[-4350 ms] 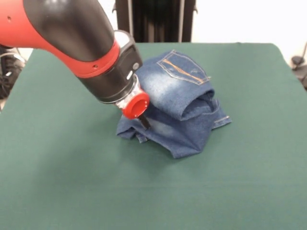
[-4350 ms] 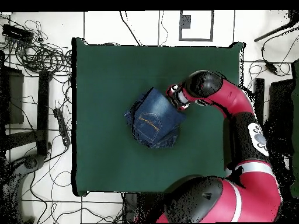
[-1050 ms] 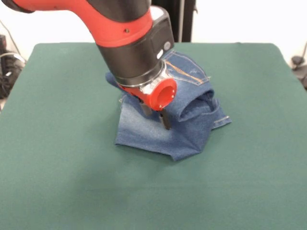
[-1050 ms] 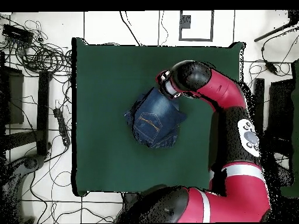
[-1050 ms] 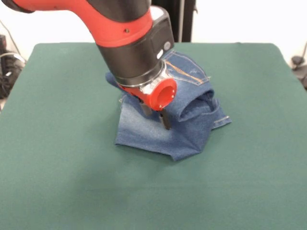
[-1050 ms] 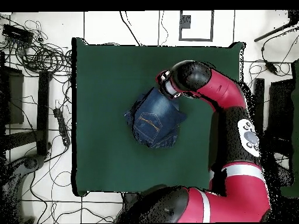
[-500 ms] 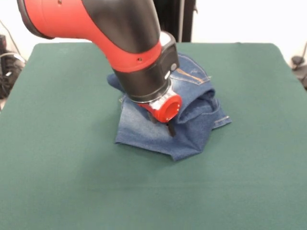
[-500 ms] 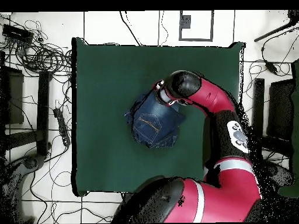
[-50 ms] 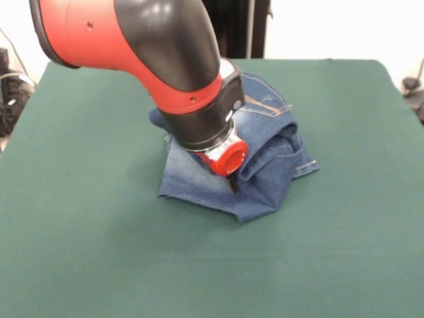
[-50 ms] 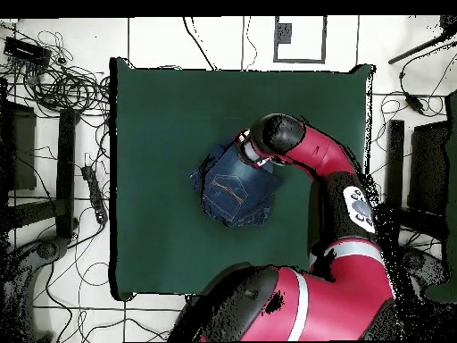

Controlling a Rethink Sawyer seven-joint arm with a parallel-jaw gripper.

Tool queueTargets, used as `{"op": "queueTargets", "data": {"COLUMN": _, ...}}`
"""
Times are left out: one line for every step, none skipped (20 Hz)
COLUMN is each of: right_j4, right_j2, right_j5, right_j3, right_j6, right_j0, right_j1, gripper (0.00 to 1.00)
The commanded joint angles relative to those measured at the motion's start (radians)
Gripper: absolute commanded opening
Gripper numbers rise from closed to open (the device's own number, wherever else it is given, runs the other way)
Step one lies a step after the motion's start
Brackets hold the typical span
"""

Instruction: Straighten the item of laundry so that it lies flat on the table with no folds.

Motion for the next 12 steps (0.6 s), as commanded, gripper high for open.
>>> {"op": "queueTargets", "data": {"right_j4": -0.088, "right_j2": 0.018, "right_j5": -0.127, "right_j3": 0.063, "right_j6": 0.004, "right_j0": 0.031, "right_j1": 0.105, "gripper": 1.0}}
{"op": "queueTargets", "data": {"right_j4": -0.095, "right_j2": 0.019, "right_j5": -0.142, "right_j3": 0.057, "right_j6": -0.007, "right_j0": 0.03, "right_j1": 0.109, "gripper": 1.0}}
{"op": "queueTargets", "data": {"right_j4": -0.097, "right_j2": 0.016, "right_j5": -0.167, "right_j3": 0.055, "right_j6": -0.001, "right_j0": 0.03, "right_j1": 0.113, "gripper": 1.0}}
{"op": "queueTargets", "data": {"right_j4": -0.1, "right_j2": 0.009, "right_j5": -0.185, "right_j3": 0.051, "right_j6": 0.01, "right_j0": 0.034, "right_j1": 0.116, "gripper": 1.0}}
{"op": "queueTargets", "data": {"right_j4": -0.111, "right_j2": 0.008, "right_j5": -0.2, "right_j3": 0.045, "right_j6": 0.001, "right_j0": 0.035, "right_j1": 0.117, "gripper": 1.0}}
{"op": "queueTargets", "data": {"right_j4": -0.122, "right_j2": 0.008, "right_j5": -0.215, "right_j3": 0.039, "right_j6": -0.009, "right_j0": 0.035, "right_j1": 0.119, "gripper": 1.0}}
{"op": "queueTargets", "data": {"right_j4": -0.135, "right_j2": 0.011, "right_j5": -0.218, "right_j3": 0.027, "right_j6": -0.03, "right_j0": 0.034, "right_j1": 0.124, "gripper": 1.0}}
{"op": "queueTargets", "data": {"right_j4": -0.15, "right_j2": 0.013, "right_j5": -0.225, "right_j3": 0.017, "right_j6": -0.049, "right_j0": 0.032, "right_j1": 0.131, "gripper": 1.0}}
{"op": "queueTargets", "data": {"right_j4": -0.163, "right_j2": 0.012, "right_j5": -0.236, "right_j3": 0.008, "right_j6": -0.06, "right_j0": 0.032, "right_j1": 0.141, "gripper": 1.0}}
{"op": "queueTargets", "data": {"right_j4": -0.173, "right_j2": 0.012, "right_j5": -0.257, "right_j3": 0.006, "right_j6": -0.059, "right_j0": 0.03, "right_j1": 0.149, "gripper": 1.0}}
{"op": "queueTargets", "data": {"right_j4": -0.178, "right_j2": 0.012, "right_j5": -0.276, "right_j3": 0.006, "right_j6": -0.052, "right_j0": 0.028, "right_j1": 0.154, "gripper": 1.0}}
{"op": "queueTargets", "data": {"right_j4": -0.179, "right_j2": 0.011, "right_j5": -0.291, "right_j3": 0.008, "right_j6": -0.037, "right_j0": 0.03, "right_j1": 0.157, "gripper": 1.0}}
